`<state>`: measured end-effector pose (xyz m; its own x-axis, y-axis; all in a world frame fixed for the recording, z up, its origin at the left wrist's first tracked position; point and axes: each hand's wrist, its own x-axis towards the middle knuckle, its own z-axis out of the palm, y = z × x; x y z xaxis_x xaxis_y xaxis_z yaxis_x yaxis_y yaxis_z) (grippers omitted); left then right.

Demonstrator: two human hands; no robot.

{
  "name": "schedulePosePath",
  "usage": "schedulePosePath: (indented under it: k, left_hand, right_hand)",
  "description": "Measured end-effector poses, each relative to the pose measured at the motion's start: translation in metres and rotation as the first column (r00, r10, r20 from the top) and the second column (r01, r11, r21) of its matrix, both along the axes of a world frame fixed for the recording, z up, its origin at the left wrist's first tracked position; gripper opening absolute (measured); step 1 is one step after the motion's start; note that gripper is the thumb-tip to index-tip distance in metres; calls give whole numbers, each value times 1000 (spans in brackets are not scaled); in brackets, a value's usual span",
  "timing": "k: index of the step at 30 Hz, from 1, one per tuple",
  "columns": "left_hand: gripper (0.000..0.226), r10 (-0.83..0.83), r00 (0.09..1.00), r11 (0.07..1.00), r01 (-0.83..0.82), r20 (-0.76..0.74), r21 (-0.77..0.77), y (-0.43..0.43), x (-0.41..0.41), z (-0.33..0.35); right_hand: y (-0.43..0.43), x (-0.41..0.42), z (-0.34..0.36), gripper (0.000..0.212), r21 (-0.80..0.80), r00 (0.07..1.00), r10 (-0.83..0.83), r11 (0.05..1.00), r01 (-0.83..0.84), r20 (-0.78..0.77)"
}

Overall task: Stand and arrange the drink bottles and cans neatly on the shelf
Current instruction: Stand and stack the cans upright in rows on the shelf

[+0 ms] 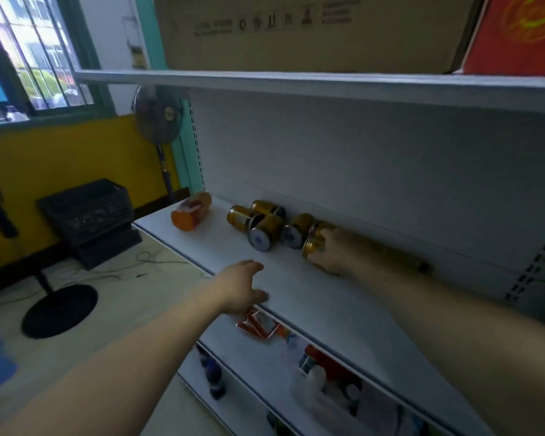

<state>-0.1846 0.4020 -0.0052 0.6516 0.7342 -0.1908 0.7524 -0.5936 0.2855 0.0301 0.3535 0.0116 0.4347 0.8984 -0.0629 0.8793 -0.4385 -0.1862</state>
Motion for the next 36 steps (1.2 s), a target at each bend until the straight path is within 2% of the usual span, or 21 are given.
schedulePosePath:
  k: [5,8,12,15,17,19,20,22,23,24,26,28,30,33,36]
  left_hand:
    - [74,19,1000,999,-19,3,30,69,26,-10]
    - [83,-3,998,1000,1,60,24,109,46,-19]
    - [85,-83,996,994,84,-15,67,146,73,-36]
    - [81,-105,994,986,102,12,132,158,83,-51]
    - [65,-157,983,969,134,100,206,162,86,-55]
    - [54,-228,971,951,205,75,232,163,86,-51]
    - [56,-228,972,954,214,49,209,165,85,-49]
    - [68,-242,970,966,243,-31,91,174,82,-49]
    - [70,-288,955,956,291,-70,44,178,77,-48]
    - [69,-295,954,956,294,-48,-22,182,74,-50]
    - [78,-268,963,955,270,32,-123,183,64,-45]
    - [98,-231,962,926,263,145,-271,178,56,-40]
    - [108,-208,928,867,322,310,-380,163,54,-32]
    - [93,-171,851,784,423,496,-455,133,62,-27]
    - [76,-176,770,682,544,613,-488,85,70,-9]
  right_hand:
    - [42,14,-35,84,-129,997,26,991,-17,67]
    - [46,13,-49,85,-112,988,-17,993,35,156]
    - [41,5,-57,93,-135,974,-222,968,213,-50]
    - [34,-10,-66,95,-149,964,-264,954,259,-14]
    - [31,-22,-67,91,-145,946,-323,938,316,-28]
    - [29,-32,-67,83,-95,924,-380,922,376,-29]
    - [27,-38,-68,80,-53,921,-390,919,390,4]
    - [19,-54,-71,76,56,914,-399,917,396,70]
    - [15,-61,-74,76,115,910,-408,910,399,67]
    - [11,-67,-77,77,176,906,-422,895,411,35]
    - [-1,-77,-77,77,287,855,-490,806,518,-167]
    - [-14,-83,-74,76,352,746,-535,661,662,-397]
    - [-29,-89,-67,71,372,668,-533,563,738,-519]
    - [-54,-95,-48,66,417,591,-506,422,805,-629]
    - [-85,-98,-25,66,475,544,-540,277,835,-643]
